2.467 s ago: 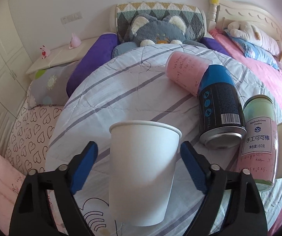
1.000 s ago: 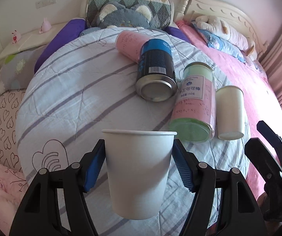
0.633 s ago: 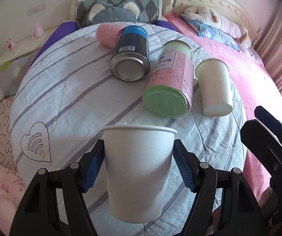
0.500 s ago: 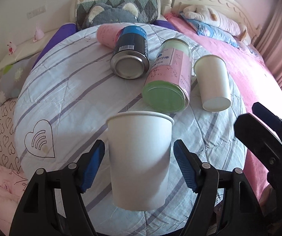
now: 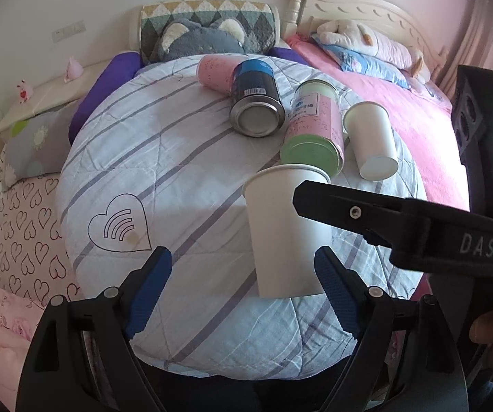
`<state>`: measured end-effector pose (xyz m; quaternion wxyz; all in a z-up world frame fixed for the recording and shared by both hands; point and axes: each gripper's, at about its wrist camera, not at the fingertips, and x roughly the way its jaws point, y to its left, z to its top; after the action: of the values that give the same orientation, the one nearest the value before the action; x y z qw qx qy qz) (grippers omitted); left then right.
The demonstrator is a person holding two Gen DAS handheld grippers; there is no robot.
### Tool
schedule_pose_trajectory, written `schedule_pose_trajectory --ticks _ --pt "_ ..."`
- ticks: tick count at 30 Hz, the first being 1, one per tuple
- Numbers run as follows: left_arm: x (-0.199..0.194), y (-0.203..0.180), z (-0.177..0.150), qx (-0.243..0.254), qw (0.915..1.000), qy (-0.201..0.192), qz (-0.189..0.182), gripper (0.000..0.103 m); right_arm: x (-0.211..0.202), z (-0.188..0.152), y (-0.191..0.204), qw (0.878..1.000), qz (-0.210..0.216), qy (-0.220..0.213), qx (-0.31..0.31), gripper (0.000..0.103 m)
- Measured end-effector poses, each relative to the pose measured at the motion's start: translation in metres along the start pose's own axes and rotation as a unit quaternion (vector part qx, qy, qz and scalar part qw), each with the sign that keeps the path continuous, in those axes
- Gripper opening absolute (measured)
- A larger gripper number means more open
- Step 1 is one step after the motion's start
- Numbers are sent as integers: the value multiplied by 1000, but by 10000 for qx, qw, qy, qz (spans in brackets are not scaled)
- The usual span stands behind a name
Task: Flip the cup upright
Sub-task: 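Grasp the white cup with the right tool while the left tool holds it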
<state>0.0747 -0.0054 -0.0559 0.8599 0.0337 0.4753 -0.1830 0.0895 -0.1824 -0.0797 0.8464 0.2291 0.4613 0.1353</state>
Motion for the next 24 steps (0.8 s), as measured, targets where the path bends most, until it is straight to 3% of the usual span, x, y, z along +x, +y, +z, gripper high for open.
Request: schedule_pose_trajectory --ticks 10,13,15,22,24 --pt "10 4 0 91 9996 135 -251 90 34 5 -8 9957 416 542 632 103" --pt "12 1 -1 161 9992 179 -334 92 39 6 -7 9957 457 578 563 87" --pt "14 -2 -2 192 9988 227 -402 92 41 7 -5 9959 492 599 470 71" --pt "25 -16 -9 203 9933 590 -976 92 45 8 0 9962 569 582 322 70" --pt "27 -18 -9 165 9950 549 -821 92 42 9 1 9965 583 553 246 70"
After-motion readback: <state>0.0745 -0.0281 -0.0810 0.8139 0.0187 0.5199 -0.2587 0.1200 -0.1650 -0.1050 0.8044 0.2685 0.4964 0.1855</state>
